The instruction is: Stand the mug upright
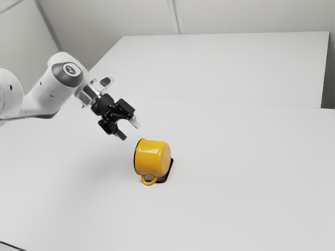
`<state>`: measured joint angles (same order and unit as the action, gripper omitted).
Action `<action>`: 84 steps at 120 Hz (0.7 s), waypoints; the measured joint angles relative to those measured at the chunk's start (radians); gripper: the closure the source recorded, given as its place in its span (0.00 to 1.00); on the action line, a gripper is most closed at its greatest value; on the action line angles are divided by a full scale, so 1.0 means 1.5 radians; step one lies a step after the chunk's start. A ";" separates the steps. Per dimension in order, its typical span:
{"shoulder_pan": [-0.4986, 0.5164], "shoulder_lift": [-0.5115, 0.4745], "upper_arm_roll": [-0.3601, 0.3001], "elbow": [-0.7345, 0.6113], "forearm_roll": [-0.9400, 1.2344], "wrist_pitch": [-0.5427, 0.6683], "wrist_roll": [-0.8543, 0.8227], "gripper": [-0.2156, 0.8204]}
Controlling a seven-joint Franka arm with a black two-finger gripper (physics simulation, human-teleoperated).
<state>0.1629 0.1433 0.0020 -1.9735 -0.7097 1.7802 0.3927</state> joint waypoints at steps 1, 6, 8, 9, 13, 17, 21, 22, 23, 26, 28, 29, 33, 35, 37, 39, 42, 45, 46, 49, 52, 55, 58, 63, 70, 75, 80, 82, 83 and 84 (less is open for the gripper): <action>0.000 0.000 0.000 -0.003 -0.005 0.003 0.003 0.21; 0.001 0.002 0.000 -0.020 -0.032 0.017 0.018 0.21; 0.001 0.002 0.000 -0.028 -0.044 0.021 0.024 0.21; 0.001 0.002 0.001 -0.032 -0.049 0.023 0.027 0.21; 0.002 0.003 0.001 -0.047 -0.074 0.031 0.038 0.21; 0.003 0.005 0.001 -0.055 -0.095 0.038 0.050 0.21; 0.003 0.007 0.001 -0.059 -0.112 0.044 0.062 0.21; 0.003 0.009 0.001 -0.060 -0.115 0.045 0.064 0.21; 0.003 0.010 0.001 -0.061 -0.118 0.046 0.067 0.21; 0.003 0.014 0.001 -0.062 -0.127 0.050 0.075 0.21; 0.003 0.017 0.001 -0.063 -0.132 0.052 0.080 0.21; 0.003 0.018 0.001 -0.063 -0.135 0.052 0.083 0.21; 0.003 0.024 0.001 -0.066 -0.154 0.055 0.094 0.21; 0.003 0.027 0.001 -0.067 -0.165 0.056 0.101 0.21; 0.003 0.029 0.001 -0.069 -0.175 0.057 0.107 0.21; 0.003 0.031 0.001 -0.072 -0.184 0.058 0.113 0.21; 0.003 0.034 0.001 -0.074 -0.196 0.059 0.122 0.21; 0.003 0.036 0.001 -0.077 -0.205 0.060 0.130 0.21; 0.003 0.037 0.001 -0.078 -0.208 0.060 0.133 0.21; 0.004 0.038 0.001 -0.080 -0.217 0.061 0.141 0.21; 0.006 0.040 0.001 -0.082 -0.224 0.061 0.148 0.21; 0.008 0.042 0.001 -0.085 -0.230 0.060 0.156 0.21; 0.010 0.043 0.001 -0.088 -0.236 0.059 0.163 0.21; 0.013 0.044 0.001 -0.095 -0.246 0.056 0.174 0.21; 0.014 0.042 0.001 -0.107 -0.259 0.052 0.188 0.21; 0.014 0.041 0.001 -0.111 -0.265 0.050 0.197 0.21; 0.014 0.040 0.001 -0.113 -0.270 0.048 0.206 0.26; 0.014 0.040 0.001 -0.113 -0.272 0.048 0.210 0.30; 0.014 0.040 0.001 -0.113 -0.272 0.047 0.211 0.32; 0.014 0.040 0.001 -0.113 -0.273 0.047 0.213 0.34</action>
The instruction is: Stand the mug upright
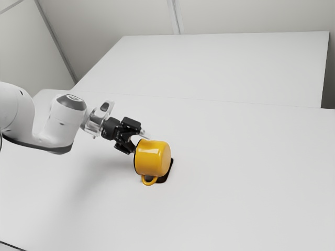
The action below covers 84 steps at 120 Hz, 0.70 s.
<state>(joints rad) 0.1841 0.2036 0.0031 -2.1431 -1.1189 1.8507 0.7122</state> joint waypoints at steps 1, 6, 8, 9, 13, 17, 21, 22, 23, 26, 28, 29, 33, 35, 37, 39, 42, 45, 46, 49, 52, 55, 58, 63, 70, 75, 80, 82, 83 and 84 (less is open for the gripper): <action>0.000 0.000 0.000 0.000 -0.001 0.000 0.002 0.36; 0.000 -0.001 0.000 0.000 -0.003 -0.001 0.010 0.48; 0.000 -0.001 0.000 0.000 -0.004 -0.001 0.013 0.52; 0.000 -0.001 0.000 0.000 -0.004 -0.002 0.014 0.55; 0.000 -0.002 0.000 0.000 -0.005 -0.002 0.020 0.62; 0.000 -0.002 0.000 0.000 -0.006 -0.003 0.025 0.68; 0.000 -0.003 0.000 0.000 -0.007 -0.004 0.030 0.73; 0.000 -0.004 0.000 0.000 -0.007 -0.004 0.031 0.74; 0.000 -0.004 0.000 0.000 -0.007 -0.004 0.032 0.75; 0.000 -0.006 0.000 0.000 -0.008 -0.005 0.036 0.78; 0.000 -0.007 0.000 0.000 -0.008 -0.006 0.038 0.80; 0.000 -0.008 0.000 0.000 -0.008 -0.007 0.039 0.81; 0.000 -0.013 0.000 0.000 -0.008 -0.008 0.044 0.84; 0.000 -0.016 0.000 0.000 -0.009 -0.010 0.046 0.85; 0.000 -0.020 0.000 0.000 -0.009 -0.011 0.048 0.86; 0.000 -0.025 0.000 0.000 -0.009 -0.012 0.050 0.87; -0.001 -0.031 0.000 0.000 -0.009 -0.015 0.052 0.88; -0.001 -0.037 0.000 0.000 -0.008 -0.017 0.055 0.90; -0.001 -0.039 0.000 0.000 -0.008 -0.017 0.056 0.90; -0.001 -0.045 0.000 0.000 -0.008 -0.020 0.058 0.91; -0.001 -0.049 0.000 0.000 -0.008 -0.022 0.061 0.92; -0.001 -0.053 0.000 0.000 -0.007 -0.024 0.063 0.92; -0.001 -0.055 0.000 0.000 -0.007 -0.026 0.065 0.93; -0.001 -0.060 0.000 0.000 -0.005 -0.029 0.068 0.94; -0.001 -0.073 0.000 0.003 0.006 -0.030 0.071 0.95; -0.001 -0.080 0.000 0.012 0.029 -0.030 0.068 0.95; -0.001 -0.087 0.000 0.027 0.066 -0.028 0.062 0.96; -0.002 -0.090 0.000 0.035 0.084 -0.028 0.058 0.96; -0.002 -0.091 0.000 0.039 0.094 -0.028 0.056 0.96; -0.002 -0.093 0.000 0.042 0.103 -0.027 0.054 0.96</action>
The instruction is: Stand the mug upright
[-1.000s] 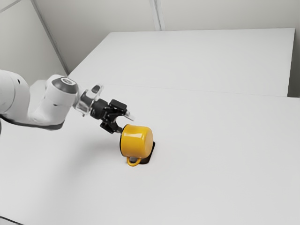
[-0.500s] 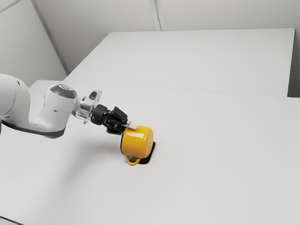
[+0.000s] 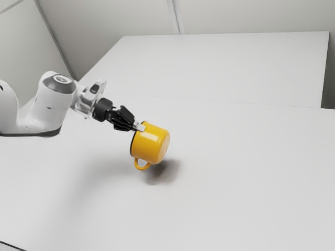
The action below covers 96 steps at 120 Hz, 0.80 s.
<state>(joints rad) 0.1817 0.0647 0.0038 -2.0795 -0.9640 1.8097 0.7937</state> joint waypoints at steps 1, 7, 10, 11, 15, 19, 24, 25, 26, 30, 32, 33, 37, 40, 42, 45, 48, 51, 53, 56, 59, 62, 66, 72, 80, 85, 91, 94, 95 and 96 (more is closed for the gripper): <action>0.000 -0.001 0.000 0.004 0.010 0.000 -0.002 0.96; -0.001 -0.008 0.000 0.029 0.076 0.001 -0.018 0.96; -0.003 -0.010 0.000 0.041 0.110 0.002 -0.026 0.96; -0.003 -0.011 0.000 0.045 0.121 0.002 -0.029 0.96; -0.005 -0.012 -0.001 0.058 0.164 0.003 -0.042 0.97; -0.005 -0.013 -0.003 0.069 0.205 0.004 -0.055 0.97; -0.007 -0.013 -0.006 0.077 0.253 0.010 -0.069 0.97; -0.007 -0.013 -0.006 0.078 0.263 0.012 -0.072 0.97; -0.008 -0.013 -0.006 0.079 0.272 0.014 -0.075 0.97; -0.011 -0.012 -0.007 0.081 0.305 0.021 -0.087 0.97; -0.013 -0.012 -0.008 0.082 0.321 0.025 -0.093 0.97; -0.014 -0.012 -0.008 0.082 0.329 0.028 -0.096 0.97; -0.019 -0.012 -0.008 0.084 0.360 0.037 -0.107 0.97; -0.023 -0.011 -0.008 0.084 0.382 0.045 -0.115 0.97; -0.025 -0.010 -0.008 0.084 0.396 0.051 -0.121 0.97; -0.029 -0.009 -0.009 0.085 0.415 0.060 -0.128 0.97; -0.033 -0.008 -0.009 0.085 0.433 0.069 -0.136 0.97; -0.037 -0.007 -0.009 0.085 0.450 0.079 -0.143 0.97; -0.039 -0.006 -0.009 0.085 0.461 0.085 -0.148 0.97; -0.042 -0.005 -0.009 0.085 0.478 0.096 -0.156 0.97; -0.045 -0.004 -0.009 0.085 0.493 0.107 -0.163 0.97; -0.048 -0.003 -0.009 0.085 0.507 0.118 -0.169 0.97; -0.050 0.000 -0.009 0.085 0.523 0.132 -0.178 0.97; -0.052 0.004 -0.009 0.085 0.546 0.153 -0.191 0.97; -0.053 0.013 -0.009 0.084 0.568 0.180 -0.207 0.97; -0.053 0.018 -0.009 0.084 0.586 0.198 -0.217 0.97; -0.054 0.028 -0.009 0.084 0.605 0.218 -0.228 0.97; -0.055 0.034 -0.009 0.084 0.612 0.228 -0.233 0.97; -0.055 0.036 -0.009 0.084 0.615 0.232 -0.235 0.97; -0.056 0.038 -0.009 0.084 0.617 0.235 -0.236 0.97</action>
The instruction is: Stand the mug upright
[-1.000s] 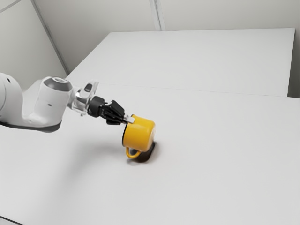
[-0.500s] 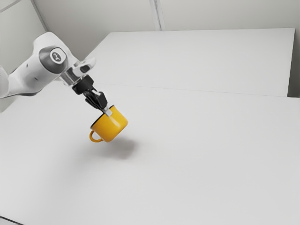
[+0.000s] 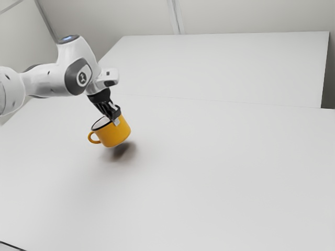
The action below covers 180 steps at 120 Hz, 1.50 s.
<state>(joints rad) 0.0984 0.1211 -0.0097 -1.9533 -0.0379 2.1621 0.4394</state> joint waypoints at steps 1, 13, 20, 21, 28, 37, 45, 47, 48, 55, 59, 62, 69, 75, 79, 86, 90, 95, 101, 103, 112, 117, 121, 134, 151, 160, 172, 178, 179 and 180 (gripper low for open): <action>0.000 0.001 0.000 0.000 0.003 0.003 -0.002 0.97; -0.008 0.021 0.000 0.001 0.037 0.038 -0.020 0.97; -0.009 0.036 0.000 0.000 0.047 0.054 -0.030 0.97; -0.010 0.038 0.000 0.000 0.048 0.056 -0.032 0.97; -0.010 0.049 0.000 -0.004 0.054 0.067 -0.041 0.97; -0.011 0.061 0.000 -0.013 0.058 0.077 -0.052 0.97; -0.012 0.065 0.000 -0.022 0.061 0.083 -0.060 0.97; -0.014 0.066 0.000 -0.024 0.061 0.083 -0.063 0.96; -0.015 0.067 0.000 -0.025 0.062 0.084 -0.064 0.96; -0.020 0.070 -0.001 -0.032 0.061 0.085 -0.069 0.89; -0.023 0.071 -0.001 -0.034 0.057 0.084 -0.071 0.82; -0.025 0.071 -0.001 -0.036 0.054 0.084 -0.072 0.76; -0.026 0.071 -0.002 -0.036 0.049 0.082 -0.073 0.63; -0.027 0.067 -0.002 -0.036 0.046 0.080 -0.074 0.55; -0.027 0.063 -0.003 -0.036 0.044 0.076 -0.075 0.50; -0.029 0.048 -0.003 -0.032 0.040 0.066 -0.076 0.43; -0.029 0.037 -0.003 -0.030 0.031 0.056 -0.077 0.40; -0.029 0.023 -0.004 -0.021 0.016 0.040 -0.077 0.36; -0.029 0.016 -0.004 0.008 0.002 0.011 -0.078 0.33; -0.030 0.015 -0.004 0.021 -0.001 0.000 -0.079 0.32; -0.030 0.013 -0.005 0.074 -0.017 -0.051 -0.081 0.29; -0.030 0.013 -0.004 0.100 -0.025 -0.076 -0.083 0.27; -0.030 0.014 -0.004 0.129 -0.030 -0.100 -0.086 0.26; -0.030 0.019 -0.001 0.209 -0.035 -0.170 -0.092 0.24; -0.030 0.020 0.003 0.278 -0.035 -0.250 -0.099 0.23; -0.030 0.020 0.003 0.285 -0.036 -0.277 -0.103 0.22; -0.029 0.019 0.003 0.286 -0.036 -0.303 -0.106 0.22; -0.029 0.019 0.003 0.286 -0.036 -0.312 -0.107 0.21; -0.029 0.019 0.003 0.286 -0.036 -0.313 -0.108 0.21; -0.029 0.019 0.003 0.286 -0.036 -0.314 -0.108 0.21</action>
<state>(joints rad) 0.0553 0.1495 -0.0057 -1.5249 -0.0919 1.6910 0.2775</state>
